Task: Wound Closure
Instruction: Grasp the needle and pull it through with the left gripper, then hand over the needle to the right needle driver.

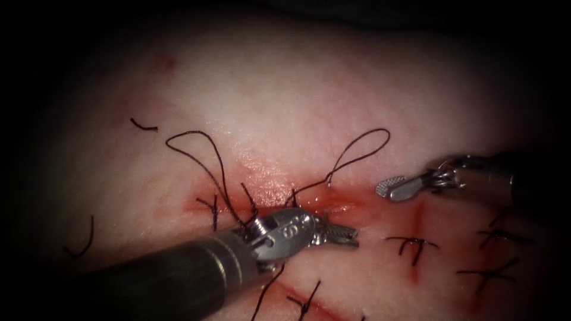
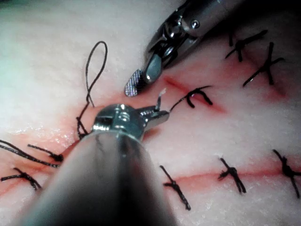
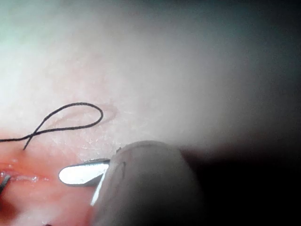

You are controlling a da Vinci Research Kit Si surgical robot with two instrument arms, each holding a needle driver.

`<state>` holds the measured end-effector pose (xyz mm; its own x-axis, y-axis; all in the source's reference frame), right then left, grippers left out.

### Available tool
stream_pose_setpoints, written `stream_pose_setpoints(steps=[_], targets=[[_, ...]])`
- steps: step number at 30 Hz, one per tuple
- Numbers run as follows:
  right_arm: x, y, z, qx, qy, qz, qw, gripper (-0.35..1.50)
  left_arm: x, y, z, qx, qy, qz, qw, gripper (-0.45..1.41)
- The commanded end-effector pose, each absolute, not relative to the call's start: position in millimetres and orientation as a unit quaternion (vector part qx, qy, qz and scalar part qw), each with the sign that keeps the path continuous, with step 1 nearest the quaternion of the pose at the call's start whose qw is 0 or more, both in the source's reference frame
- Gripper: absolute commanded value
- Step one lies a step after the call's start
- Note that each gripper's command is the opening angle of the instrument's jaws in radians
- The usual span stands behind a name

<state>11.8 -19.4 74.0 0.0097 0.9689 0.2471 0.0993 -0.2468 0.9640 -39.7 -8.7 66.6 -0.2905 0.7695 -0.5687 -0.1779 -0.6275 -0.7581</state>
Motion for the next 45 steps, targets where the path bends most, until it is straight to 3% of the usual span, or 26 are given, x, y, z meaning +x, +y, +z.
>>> stream_pose_setpoints(steps=[1,12,19,23,31,40,45], targets=[[13.3,-19.6,74,0.586,0.456,0.536,0.402,1.09,-40.4,-8.5,67,-0.502,-0.304,0.738,0.333,-0.45],[14.4,-20.4,74,0.589,0.452,0.540,0.397,1.16,-40.8,-9.5,62,-0.503,-0.383,0.666,0.396,-0.45],[14.0,-21.2,73,0.587,0.452,0.543,0.396,1.16,-39.6,-8.0,58,-0.601,-0.206,0.760,0.134,-0.45],[14.1,-21.9,73,0.587,0.452,0.542,0.397,1.14,-39.1,-6.7,56,-0.606,-0.154,0.775,0.091,-0.45],[14.3,-22.8,72,0.586,0.452,0.545,0.394,1.14,-36.4,-0.3,52,-0.622,-0.065,0.778,0.062,-0.45],[14.4,-23.2,72,0.579,0.450,0.551,0.399,1.13,-34.6,6.3,51,-0.644,-0.035,0.760,0.079,-0.45],[13.7,-21.9,70,0.561,0.457,0.565,0.396,1.30,-34.8,6.4,51,-0.652,-0.028,0.754,0.079,-0.45]])
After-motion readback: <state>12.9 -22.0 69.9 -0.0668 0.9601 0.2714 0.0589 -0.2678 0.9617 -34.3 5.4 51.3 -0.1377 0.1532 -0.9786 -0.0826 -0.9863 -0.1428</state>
